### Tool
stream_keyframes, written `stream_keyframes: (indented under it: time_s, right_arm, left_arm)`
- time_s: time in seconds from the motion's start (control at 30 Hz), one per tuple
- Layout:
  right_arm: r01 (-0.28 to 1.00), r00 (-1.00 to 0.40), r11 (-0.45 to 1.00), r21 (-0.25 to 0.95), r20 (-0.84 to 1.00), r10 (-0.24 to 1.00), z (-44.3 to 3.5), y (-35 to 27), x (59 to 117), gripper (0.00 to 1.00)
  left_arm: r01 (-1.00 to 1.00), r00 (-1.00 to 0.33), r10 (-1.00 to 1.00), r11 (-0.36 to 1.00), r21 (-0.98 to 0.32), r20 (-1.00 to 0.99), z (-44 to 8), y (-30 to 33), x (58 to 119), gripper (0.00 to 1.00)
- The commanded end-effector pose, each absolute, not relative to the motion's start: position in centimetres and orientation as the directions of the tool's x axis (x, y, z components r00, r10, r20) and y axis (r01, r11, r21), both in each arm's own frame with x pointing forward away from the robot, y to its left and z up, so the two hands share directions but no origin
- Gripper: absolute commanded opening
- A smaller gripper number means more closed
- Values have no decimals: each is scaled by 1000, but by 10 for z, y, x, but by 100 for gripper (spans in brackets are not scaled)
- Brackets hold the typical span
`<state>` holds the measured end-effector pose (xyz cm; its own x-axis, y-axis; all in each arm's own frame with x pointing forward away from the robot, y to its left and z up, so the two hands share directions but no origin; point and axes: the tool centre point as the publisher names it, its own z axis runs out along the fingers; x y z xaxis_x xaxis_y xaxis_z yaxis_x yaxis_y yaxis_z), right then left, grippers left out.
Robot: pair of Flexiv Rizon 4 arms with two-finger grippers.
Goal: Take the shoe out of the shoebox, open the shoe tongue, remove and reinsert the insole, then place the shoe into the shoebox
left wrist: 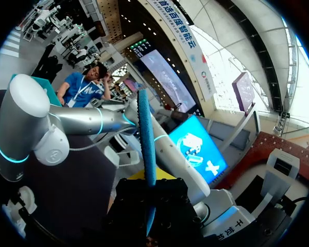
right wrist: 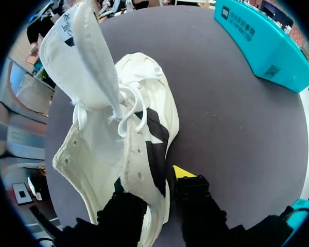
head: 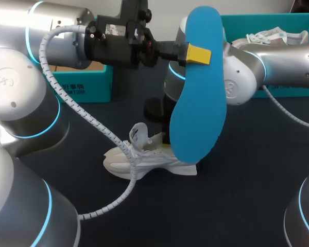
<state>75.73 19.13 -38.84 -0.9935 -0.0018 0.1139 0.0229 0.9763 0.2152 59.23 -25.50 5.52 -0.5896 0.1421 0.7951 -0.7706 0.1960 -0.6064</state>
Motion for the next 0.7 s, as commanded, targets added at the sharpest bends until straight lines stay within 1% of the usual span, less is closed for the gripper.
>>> stream_keyframes:
  time_s: [0.03, 0.17, 0.2, 0.3, 0.37, 0.47, 0.53, 0.57, 0.6, 0.63, 0.67, 0.7]
  right_arm:
    - [29, -991, 980, 195, 134, 2, -387, 197, 758, 0]
    - [142, -980, 965, 220, 169, 106, -371, 194, 745, 0]
    - [165, -975, 964, 209, 179, 128, -367, 194, 741, 0]
    - [270, -947, 937, 219, 233, 219, -359, 193, 731, 0]
    - [360, -912, 910, 204, 282, 298, -356, 192, 724, 0]
    - [518, -828, 833, 194, 359, 431, -354, 192, 715, 0]
    - [616, -751, 775, 140, 401, 524, -354, 191, 709, 0]
    - [636, -736, 758, 146, 409, 539, -353, 190, 706, 0]
    - [687, -696, 717, 121, 396, 600, -353, 187, 703, 0]
    - [715, -659, 693, 85, 411, 630, -353, 185, 700, 0]
    - [746, -634, 660, 89, 397, 663, -354, 182, 696, 0]
    - [781, -594, 621, 67, 384, 707, -355, 180, 694, 0]
  left_arm:
    - [-771, -590, 141, 193, -606, 795, 53, -254, 591, 0]
    - [-771, -590, 141, 193, -606, 795, 53, -254, 591, 0]
    - [-771, -590, 141, 193, -606, 795, 53, -254, 591, 0]
    - [-771, -590, 141, 193, -606, 795, 53, -254, 591, 0]
    - [-771, -590, 141, 193, -606, 795, 53, -254, 591, 0]
    - [-771, -590, 141, 193, -606, 795, 53, -254, 591, 0]
    - [-771, -590, 141, 193, -606, 795, 53, -254, 591, 0]
    - [-771, -590, 141, 193, -606, 795, 53, -254, 591, 0]
    - [-771, -590, 141, 193, -606, 795, 53, -254, 591, 0]
    - [-771, -590, 141, 193, -606, 795, 53, -254, 591, 0]
    - [-771, -590, 141, 193, -606, 795, 53, -254, 591, 0]
    - [-771, -590, 141, 193, -606, 795, 53, -254, 591, 0]
